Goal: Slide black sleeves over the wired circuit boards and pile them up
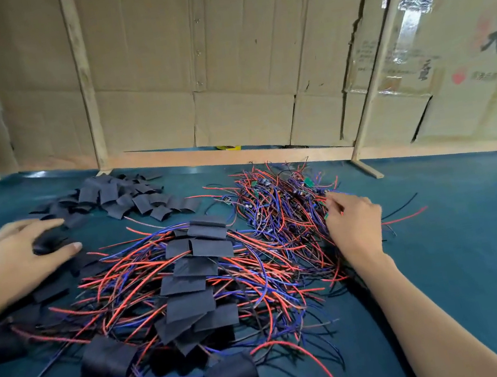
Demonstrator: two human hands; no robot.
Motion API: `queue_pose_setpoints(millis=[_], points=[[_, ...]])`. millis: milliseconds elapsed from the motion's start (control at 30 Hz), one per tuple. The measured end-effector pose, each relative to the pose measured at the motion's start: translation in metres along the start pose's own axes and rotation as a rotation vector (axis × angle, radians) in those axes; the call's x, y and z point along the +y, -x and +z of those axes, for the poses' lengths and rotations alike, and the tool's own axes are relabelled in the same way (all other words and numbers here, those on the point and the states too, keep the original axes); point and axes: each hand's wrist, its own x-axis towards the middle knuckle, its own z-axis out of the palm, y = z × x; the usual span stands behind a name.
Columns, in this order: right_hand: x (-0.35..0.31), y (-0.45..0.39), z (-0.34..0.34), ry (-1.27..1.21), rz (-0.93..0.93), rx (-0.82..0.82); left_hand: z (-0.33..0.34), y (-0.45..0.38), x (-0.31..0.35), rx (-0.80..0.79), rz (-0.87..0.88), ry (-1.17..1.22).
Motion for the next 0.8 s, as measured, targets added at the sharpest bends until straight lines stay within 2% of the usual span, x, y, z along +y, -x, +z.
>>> queue_pose_setpoints(millis=[133, 200, 333, 433, 533, 633, 667, 800], points=[[0.004, -0.002, -0.010, 0.002, 0.002, 0.095, -0.009, -0.002, 0.014, 0.079, 0.016, 0.131], [0.003, -0.001, -0.016, -0.045, -0.017, 0.116, -0.009, -0.002, 0.018, 0.072, 0.041, 0.040], [0.008, -0.003, -0.028, -0.068, 0.008, 0.054, 0.000, 0.006, 0.019, -0.066, 0.038, -0.191], [0.021, -0.009, -0.038, -0.183, 0.099, 0.058, -0.002, 0.010, 0.034, -0.022, 0.142, -0.184], [0.024, -0.004, -0.046, -0.539, 0.133, 0.193, -0.009, 0.011, 0.051, 0.024, 0.208, -0.188], [0.013, -0.008, -0.051, -0.996, 0.197, 0.332, -0.024, 0.012, 0.065, 0.083, 0.133, -0.039], [0.007, -0.011, -0.053, -1.132, 0.218, 0.297, -0.029, 0.014, 0.072, 0.113, 0.120, 0.016], [-0.015, -0.017, -0.062, -1.600, 0.173, -0.023, -0.053, 0.025, 0.117, 0.227, 0.106, 0.256]])
